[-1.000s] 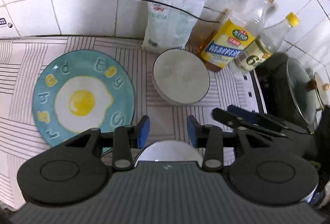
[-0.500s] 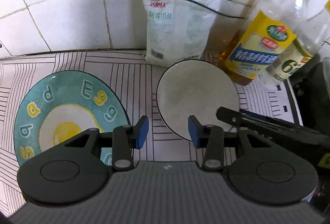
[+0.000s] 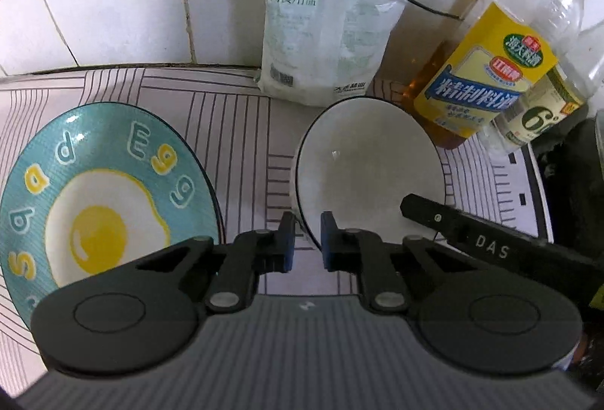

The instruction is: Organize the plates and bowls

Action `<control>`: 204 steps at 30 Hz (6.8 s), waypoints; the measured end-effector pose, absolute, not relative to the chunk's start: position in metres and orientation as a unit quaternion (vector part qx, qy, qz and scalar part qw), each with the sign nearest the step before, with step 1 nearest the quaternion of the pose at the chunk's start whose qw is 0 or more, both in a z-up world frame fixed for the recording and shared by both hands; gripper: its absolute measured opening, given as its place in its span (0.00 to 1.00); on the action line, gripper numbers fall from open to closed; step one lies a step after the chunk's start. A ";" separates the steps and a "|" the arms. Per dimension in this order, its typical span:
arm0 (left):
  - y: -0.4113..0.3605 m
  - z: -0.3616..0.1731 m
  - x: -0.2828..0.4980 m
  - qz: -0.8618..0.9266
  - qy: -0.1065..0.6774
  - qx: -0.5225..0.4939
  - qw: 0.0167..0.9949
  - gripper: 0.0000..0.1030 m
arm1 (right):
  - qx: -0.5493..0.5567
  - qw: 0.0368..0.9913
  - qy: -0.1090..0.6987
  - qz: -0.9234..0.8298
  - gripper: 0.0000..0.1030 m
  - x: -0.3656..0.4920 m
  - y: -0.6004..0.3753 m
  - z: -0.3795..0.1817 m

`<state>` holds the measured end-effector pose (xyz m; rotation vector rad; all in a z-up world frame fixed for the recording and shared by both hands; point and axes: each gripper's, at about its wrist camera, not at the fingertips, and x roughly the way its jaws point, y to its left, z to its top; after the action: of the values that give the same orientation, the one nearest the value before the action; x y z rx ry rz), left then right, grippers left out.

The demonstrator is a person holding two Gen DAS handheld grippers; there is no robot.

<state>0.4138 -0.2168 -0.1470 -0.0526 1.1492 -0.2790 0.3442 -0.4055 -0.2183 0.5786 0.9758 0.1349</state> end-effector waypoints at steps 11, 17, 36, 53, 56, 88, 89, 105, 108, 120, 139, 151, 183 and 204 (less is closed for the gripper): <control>-0.215 -0.120 0.391 -0.124 0.544 -0.009 0.830 0.11 | 0.294 0.842 0.447 0.066 0.11 0.325 -0.405 -0.202; -0.196 -0.094 0.367 -0.132 0.532 -0.026 0.836 0.11 | 0.288 0.852 0.430 0.082 0.12 0.301 -0.398 -0.170; -0.141 -0.057 0.284 -0.127 0.542 -0.055 0.829 0.12 | 0.193 0.881 0.413 0.122 0.13 0.228 -0.352 -0.104; -0.128 -0.098 0.269 -0.097 0.617 -0.060 0.778 0.11 | 0.120 0.874 0.447 0.150 0.13 0.206 -0.323 -0.129; -0.127 -0.103 0.269 -0.097 0.625 -0.062 0.772 0.12 | 0.117 0.872 0.452 0.147 0.13 0.206 -0.322 -0.131; -0.129 -0.096 0.269 -0.128 0.617 -0.033 0.776 0.31 | 0.002 0.904 0.411 0.118 0.24 0.188 -0.295 -0.124; -0.126 -0.091 0.266 -0.134 0.611 -0.035 0.779 0.32 | 0.007 0.908 0.403 0.117 0.25 0.183 -0.296 -0.120; -0.066 -0.048 0.186 -0.195 0.513 -0.051 0.835 0.40 | 0.040 0.942 0.315 0.107 0.45 0.067 -0.293 -0.079; -0.060 -0.048 0.174 -0.205 0.499 -0.039 0.841 0.40 | 0.032 0.945 0.309 0.105 0.45 0.050 -0.289 -0.078; -0.052 -0.065 0.141 -0.250 0.440 -0.018 0.862 0.41 | 0.015 0.952 0.289 0.103 0.63 0.020 -0.269 -0.098; -0.056 -0.118 0.196 -0.269 0.414 -0.121 0.861 0.63 | 0.057 0.951 0.290 0.087 0.90 0.078 -0.276 -0.196; -0.079 -0.181 0.251 -0.261 0.477 -0.159 0.824 0.63 | 0.051 0.953 0.283 0.099 0.94 0.133 -0.254 -0.243; -0.084 -0.207 0.256 -0.271 0.475 -0.171 0.820 0.46 | 0.045 0.950 0.283 0.123 0.97 0.144 -0.249 -0.250; -0.038 -0.102 0.251 -0.262 0.412 -0.133 0.862 0.46 | 0.031 0.960 0.218 0.170 0.97 0.164 -0.221 -0.164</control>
<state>0.2515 -0.0377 -0.1017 -0.2782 0.8650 -0.5501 0.1636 -0.2213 -0.1637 0.0626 0.4423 0.3449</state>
